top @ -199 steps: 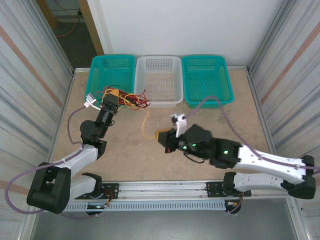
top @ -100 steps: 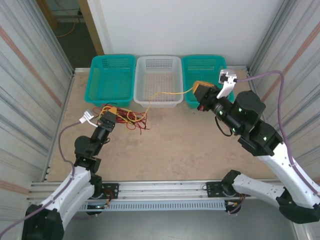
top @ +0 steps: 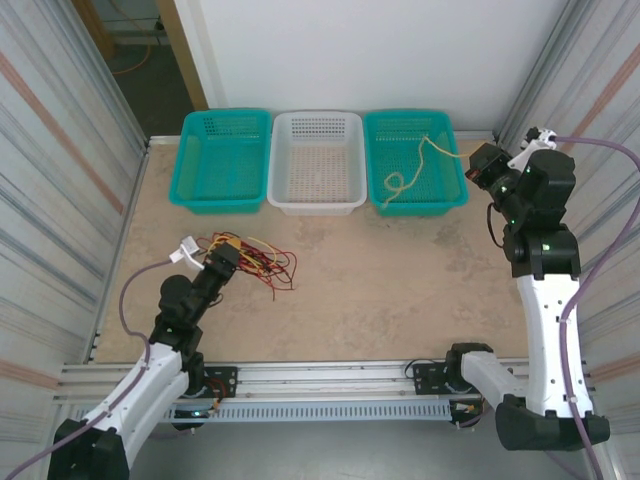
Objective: Untangle the cables
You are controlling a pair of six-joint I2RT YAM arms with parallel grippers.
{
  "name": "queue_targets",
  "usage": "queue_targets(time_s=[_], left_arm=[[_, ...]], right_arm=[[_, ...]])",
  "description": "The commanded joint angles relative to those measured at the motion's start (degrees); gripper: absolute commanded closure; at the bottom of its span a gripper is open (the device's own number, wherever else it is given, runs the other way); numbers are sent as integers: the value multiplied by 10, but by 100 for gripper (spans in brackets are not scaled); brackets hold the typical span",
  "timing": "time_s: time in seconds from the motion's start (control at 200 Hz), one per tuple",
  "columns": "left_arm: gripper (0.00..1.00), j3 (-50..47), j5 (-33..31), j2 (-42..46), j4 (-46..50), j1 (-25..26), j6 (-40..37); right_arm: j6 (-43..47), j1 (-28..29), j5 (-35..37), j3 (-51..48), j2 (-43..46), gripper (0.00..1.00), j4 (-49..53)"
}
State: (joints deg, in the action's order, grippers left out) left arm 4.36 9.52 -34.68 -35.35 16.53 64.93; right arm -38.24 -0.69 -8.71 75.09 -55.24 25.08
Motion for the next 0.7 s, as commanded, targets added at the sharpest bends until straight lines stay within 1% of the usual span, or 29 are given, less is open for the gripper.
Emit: queue_targets(time_s=[0.0,0.1,0.21,0.286,0.336,0.351,0.386,0.411,0.446,0.466,0.506,0.541,0.606,0.651,0.666,0.697], left_arm=[[100,2,-3,-10,-9,26,5],[100,14,-37,-35,8,80,-6],[100,31,-72,-90,3,139,-9],[100,49,-86,-138,3,166,-6],[100,62,-80,-174,-8,176,-3],[98,65,-77,-185,-14,178,-1],[92,72,-70,-211,-36,182,2],[84,76,-67,-228,-51,186,5],[65,83,-60,-251,-64,189,10],[56,90,-55,-261,-64,189,12],[42,107,-44,-279,-54,190,12],[34,123,-37,-290,-34,191,10],[23,143,-36,-299,2,194,6],[3,153,-36,-296,26,196,1],[2,155,-37,-292,36,195,-1],[1,159,-41,-283,61,196,-5]], right_arm=[[-20,2,-72,-13,20,100,-14],[-16,24,-84,-26,36,100,-25],[-11,67,-101,-47,58,100,-55],[-5,106,-98,-54,67,100,-60],[4,134,-87,-58,70,100,-57],[8,143,-82,-58,70,100,-55],[17,164,-70,-59,70,100,-50],[24,179,-60,-60,70,100,-46],[33,198,-46,-59,68,100,-40],[38,208,-39,-59,67,100,-36],[46,226,-24,-57,66,100,-30],[53,240,-13,-55,64,100,-25],[63,262,4,-53,60,100,-20],[67,274,14,-52,57,100,-18],[69,277,17,-51,56,100,-17],[73,284,21,-49,52,100,-13]])
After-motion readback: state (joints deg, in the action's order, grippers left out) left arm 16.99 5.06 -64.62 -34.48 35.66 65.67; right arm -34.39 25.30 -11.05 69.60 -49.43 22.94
